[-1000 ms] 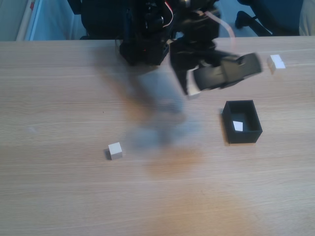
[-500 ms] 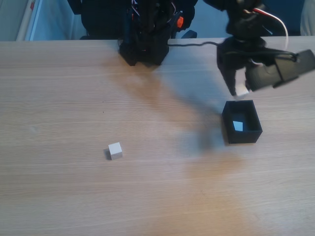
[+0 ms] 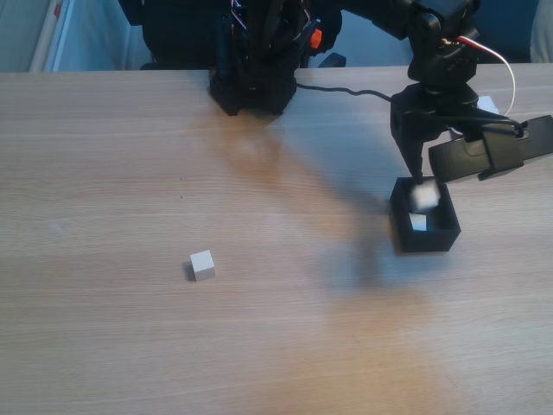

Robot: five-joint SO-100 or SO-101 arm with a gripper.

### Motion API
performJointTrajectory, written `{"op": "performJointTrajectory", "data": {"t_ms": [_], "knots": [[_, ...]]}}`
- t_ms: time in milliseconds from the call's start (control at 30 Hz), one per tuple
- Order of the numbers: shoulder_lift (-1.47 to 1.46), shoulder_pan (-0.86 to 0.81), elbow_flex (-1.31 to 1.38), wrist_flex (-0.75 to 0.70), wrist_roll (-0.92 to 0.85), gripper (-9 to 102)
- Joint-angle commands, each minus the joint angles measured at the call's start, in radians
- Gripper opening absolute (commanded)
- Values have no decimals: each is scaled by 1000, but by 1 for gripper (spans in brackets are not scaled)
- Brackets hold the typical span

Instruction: Pick blocks and place them in the box.

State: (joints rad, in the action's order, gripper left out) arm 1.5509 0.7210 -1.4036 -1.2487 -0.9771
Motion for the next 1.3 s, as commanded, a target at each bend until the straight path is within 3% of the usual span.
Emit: {"op": "performJointTrajectory", "data": {"t_ms": [0,200,467,700,900,1267], "knots": [[18,5,44,12,-8,25],[137,-64,-66,-21,-55,0],[500,-422,-588,104,-344,4],[629,-678,-851,278,-518,8],[568,-795,-891,433,-627,18],[255,-963,-732,614,-802,19]]}}
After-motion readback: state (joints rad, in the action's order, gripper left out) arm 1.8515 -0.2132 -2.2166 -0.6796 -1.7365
